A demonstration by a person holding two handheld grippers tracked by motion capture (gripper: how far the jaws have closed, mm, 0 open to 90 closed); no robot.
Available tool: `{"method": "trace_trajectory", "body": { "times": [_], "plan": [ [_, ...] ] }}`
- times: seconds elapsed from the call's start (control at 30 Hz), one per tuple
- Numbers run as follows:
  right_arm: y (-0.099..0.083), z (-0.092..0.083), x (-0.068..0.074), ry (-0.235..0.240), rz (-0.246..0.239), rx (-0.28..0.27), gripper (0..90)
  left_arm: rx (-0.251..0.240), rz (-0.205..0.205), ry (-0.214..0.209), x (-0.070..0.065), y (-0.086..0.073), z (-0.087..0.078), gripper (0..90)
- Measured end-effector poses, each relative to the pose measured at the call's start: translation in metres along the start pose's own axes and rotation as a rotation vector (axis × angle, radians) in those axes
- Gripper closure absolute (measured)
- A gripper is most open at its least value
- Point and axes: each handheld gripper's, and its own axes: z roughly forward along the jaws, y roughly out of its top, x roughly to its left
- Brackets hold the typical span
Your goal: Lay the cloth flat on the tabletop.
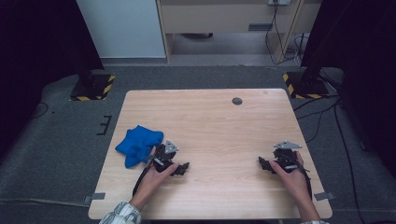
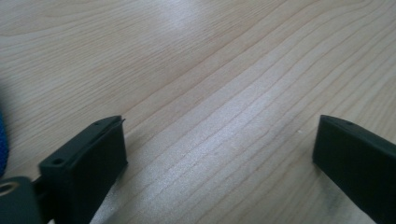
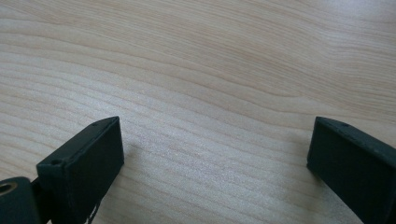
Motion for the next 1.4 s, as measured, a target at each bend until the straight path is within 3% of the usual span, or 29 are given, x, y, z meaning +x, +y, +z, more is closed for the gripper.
{"method": "trace_trajectory", "body": {
  "times": [0.37, 0.5, 0.7, 0.93, 1.4],
  "plan": [
    [0.000, 0.000, 0.001, 0.000, 0.004, -0.001, 3.8, -0.045, 0.013, -0.013, -0.001, 0.008, -0.018, 4.7],
    [0.000, 0.000, 0.002, 0.001, 0.006, 0.000, 3.8, -0.091, 0.003, 0.002, 0.002, 0.012, -0.032, 5.2],
    [0.000, 0.000, 0.002, 0.001, 0.006, 0.000, 3.7, -0.133, -0.018, 0.013, 0.014, 0.013, -0.052, 5.9],
    [0.000, 0.000, 0.002, 0.000, 0.006, 0.000, 3.6, -0.187, -0.051, 0.065, 0.032, 0.015, -0.077, 6.8],
    [0.000, 0.000, 0.002, 0.001, 0.006, 0.003, 3.5, -0.199, -0.074, 0.095, 0.058, 0.014, -0.106, 6.4]
  ]
}}
